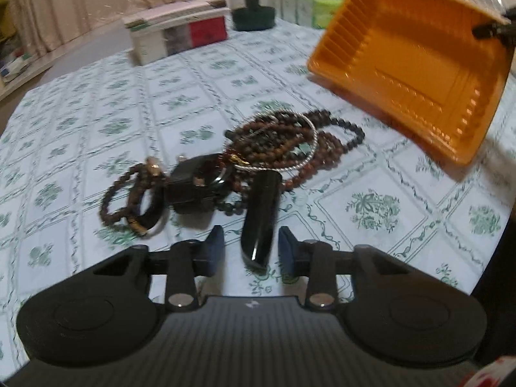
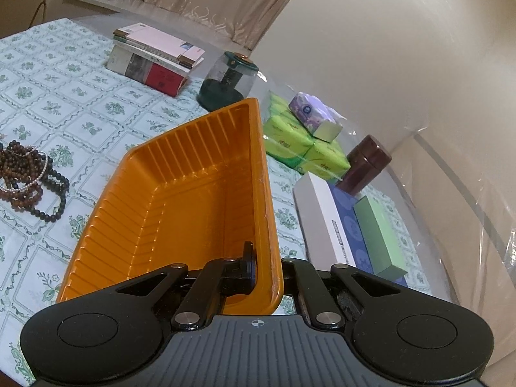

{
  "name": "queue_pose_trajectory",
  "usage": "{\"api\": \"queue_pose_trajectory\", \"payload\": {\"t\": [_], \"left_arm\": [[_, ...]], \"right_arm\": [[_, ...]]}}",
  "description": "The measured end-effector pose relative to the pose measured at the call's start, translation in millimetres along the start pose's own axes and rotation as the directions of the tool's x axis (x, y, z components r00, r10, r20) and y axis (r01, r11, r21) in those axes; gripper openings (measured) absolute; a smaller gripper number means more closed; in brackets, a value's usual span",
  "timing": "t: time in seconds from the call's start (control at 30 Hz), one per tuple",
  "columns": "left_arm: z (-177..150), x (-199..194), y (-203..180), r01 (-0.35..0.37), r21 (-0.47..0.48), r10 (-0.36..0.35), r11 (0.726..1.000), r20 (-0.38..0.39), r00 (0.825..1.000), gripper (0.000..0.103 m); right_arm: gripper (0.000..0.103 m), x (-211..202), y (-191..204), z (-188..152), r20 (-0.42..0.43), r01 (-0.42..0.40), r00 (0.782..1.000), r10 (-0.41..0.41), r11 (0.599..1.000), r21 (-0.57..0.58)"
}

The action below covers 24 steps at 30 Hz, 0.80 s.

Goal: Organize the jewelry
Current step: 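Grasp the black elongated pendant with the left gripper while the right gripper holds the tray, then carry the black pendant into the orange tray and open the left gripper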

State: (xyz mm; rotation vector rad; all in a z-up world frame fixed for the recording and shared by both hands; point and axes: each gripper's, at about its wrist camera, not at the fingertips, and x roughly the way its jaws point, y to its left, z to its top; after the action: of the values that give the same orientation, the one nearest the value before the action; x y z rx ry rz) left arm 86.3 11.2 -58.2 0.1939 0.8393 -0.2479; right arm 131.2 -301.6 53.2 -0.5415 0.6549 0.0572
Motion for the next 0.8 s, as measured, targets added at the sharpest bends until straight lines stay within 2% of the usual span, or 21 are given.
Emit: {"api": "queue_pose_trajectory", "payload": {"t": [0.13,0.23,0.57,0.8], "left_arm": [[2.9,7.7,-3.3,0.003,0.019,-0.003,1.000,0.008,1.000,0.032],[5.4,8.6,-4.2,0.009,0.012,-0.009,1.000,0.009,1.000,0.020],[9.6,-6.1,-7.5,0.064,-0.057,-0.063,0.996,0.016,0.998,0.019],[37.6,-14.1,-25.1,0.133,-0.075,-0.128,0.988,0.069,0.989,0.019]], "right_arm": [[0.004,0.4,-0.1,0.8,-0.002,0.000,1.000,0.000,1.000,-0.002],[0.004,0.6,0.4,0.3,-0.002,0.001,1.000,-0.001,1.000,0.000],[0.004,1.1,1.5,-0.9,0.000,0.001,1.000,-0.001,1.000,-0.001],[0.004,0.9,1.0,-5.5,-0.006,-0.004,1.000,0.004,1.000,0.012]]}}
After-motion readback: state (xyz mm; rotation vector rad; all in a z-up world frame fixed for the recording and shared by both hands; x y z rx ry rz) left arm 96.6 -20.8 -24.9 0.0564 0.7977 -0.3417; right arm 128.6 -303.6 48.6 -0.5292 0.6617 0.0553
